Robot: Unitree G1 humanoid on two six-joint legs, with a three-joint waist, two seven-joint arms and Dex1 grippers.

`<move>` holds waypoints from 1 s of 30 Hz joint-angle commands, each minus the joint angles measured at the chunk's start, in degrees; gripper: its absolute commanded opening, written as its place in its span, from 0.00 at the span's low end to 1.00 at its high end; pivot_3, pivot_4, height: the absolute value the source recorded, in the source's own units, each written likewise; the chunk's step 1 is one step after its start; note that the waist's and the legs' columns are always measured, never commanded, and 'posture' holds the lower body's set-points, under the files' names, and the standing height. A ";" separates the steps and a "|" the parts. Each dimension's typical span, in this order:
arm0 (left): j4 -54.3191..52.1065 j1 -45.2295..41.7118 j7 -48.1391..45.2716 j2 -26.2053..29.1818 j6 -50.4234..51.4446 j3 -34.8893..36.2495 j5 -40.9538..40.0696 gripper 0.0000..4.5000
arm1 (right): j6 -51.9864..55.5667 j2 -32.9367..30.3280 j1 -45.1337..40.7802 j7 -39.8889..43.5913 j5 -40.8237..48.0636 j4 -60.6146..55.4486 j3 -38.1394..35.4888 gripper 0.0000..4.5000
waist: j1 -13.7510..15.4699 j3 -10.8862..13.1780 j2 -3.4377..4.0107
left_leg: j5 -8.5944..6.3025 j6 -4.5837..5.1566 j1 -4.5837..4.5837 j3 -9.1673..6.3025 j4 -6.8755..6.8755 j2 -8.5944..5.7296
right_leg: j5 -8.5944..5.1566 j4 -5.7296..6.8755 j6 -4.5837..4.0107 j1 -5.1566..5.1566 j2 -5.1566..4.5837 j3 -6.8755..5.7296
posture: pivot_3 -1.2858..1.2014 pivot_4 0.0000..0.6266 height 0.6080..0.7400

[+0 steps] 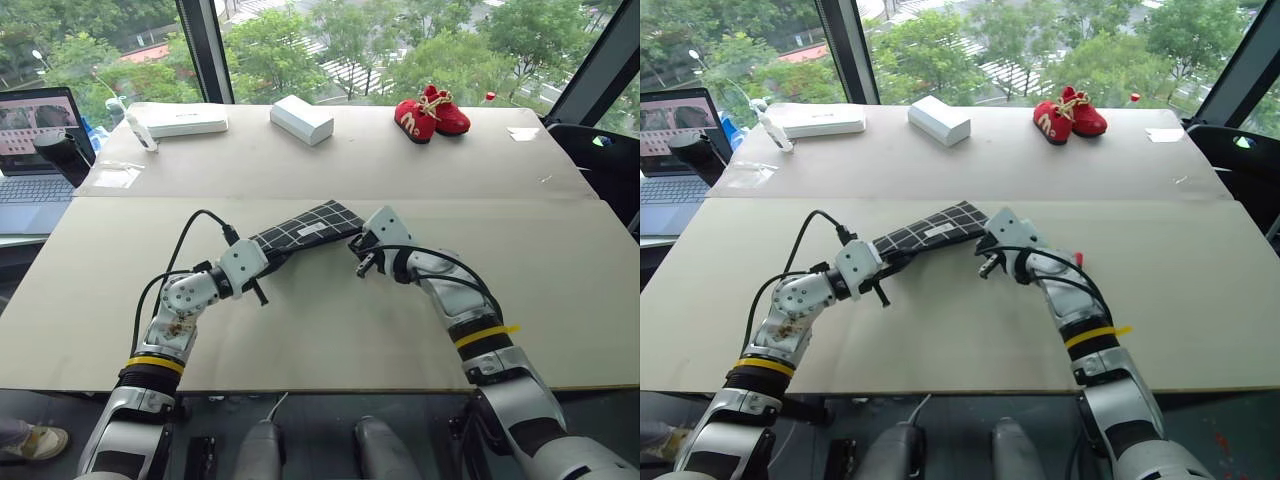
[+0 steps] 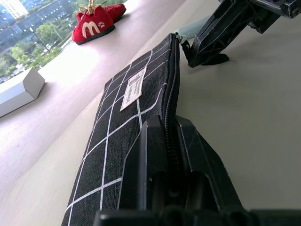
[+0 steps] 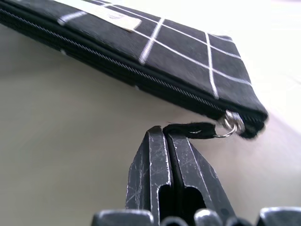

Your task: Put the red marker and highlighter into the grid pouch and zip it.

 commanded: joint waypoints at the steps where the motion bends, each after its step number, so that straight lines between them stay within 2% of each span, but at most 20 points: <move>1: -1.14 -0.40 0.64 -0.79 0.00 0.52 -0.90 0.00 | -1.33 2.86 -1.71 2.01 0.12 -3.11 2.74 0.01 | -0.01 0.00 0.00 | 0.00 0.00 0.00 0.00 0.00 0.00 | 0.00 0.00 0.00 0.00 0.00 0.00 | 0.52 0.24 0.93; 5: -0.76 -0.53 0.71 -1.32 -0.19 0.27 -0.72 0.00 | -0.34 4.67 -1.73 5.86 0.54 -5.60 5.66 0.01 | -0.01 0.00 0.00 | 0.00 0.00 0.00 0.00 0.00 0.00 | 0.00 0.01 0.00 0.00 0.00 0.00 | 0.52 0.24 0.93; 9: -0.60 -0.63 0.58 -1.46 -0.27 0.42 -0.73 0.00 | -0.52 3.90 -0.85 9.89 0.68 -7.80 7.65 0.01 | 0.11 0.00 0.00 | 0.00 0.00 0.00 0.00 0.00 0.00 | 0.00 0.01 0.00 -0.01 0.00 -0.01 | 0.52 0.24 0.93; 18: -0.11 -0.90 0.40 -1.61 -0.30 0.41 -0.68 0.00 | 2.85 6.38 -2.31 10.65 6.37 -9.54 2.35 0.01 | 0.04 0.00 0.00 | 0.00 0.00 0.00 -0.01 0.00 0.01 | 0.00 0.02 0.00 -0.02 0.01 -0.02 | 0.52 0.24 0.93; 21: 0.12 -1.13 0.27 -1.65 -0.30 0.45 -0.66 0.00 | 6.58 6.70 -1.96 12.14 10.54 -12.36 0.05 0.18 | 0.06 0.00 0.00 | 0.00 0.00 0.00 -0.01 0.00 0.01 | 0.00 0.03 0.00 -0.02 0.00 -0.03 | 0.52 0.24 0.93; 24: 0.13 -1.19 0.19 -1.69 -0.26 0.46 -0.65 0.00 | 9.64 6.85 -1.39 13.36 14.38 -15.89 -1.71 0.40 | 0.07 0.01 0.00 | 0.00 0.00 -0.01 -0.02 0.00 0.01 | 0.00 0.03 0.00 -0.02 0.00 -0.02 | 0.52 0.24 0.93; 30: -0.02 -1.50 0.06 -1.91 -0.04 0.22 -0.67 0.00 | 12.55 3.69 0.87 16.62 14.86 -20.45 1.60 0.86 | 0.21 0.01 -0.01 | 0.00 0.00 -0.01 -0.02 0.01 0.00 | 0.00 0.01 0.00 -0.01 0.00 -0.03 | 0.52 0.24 0.93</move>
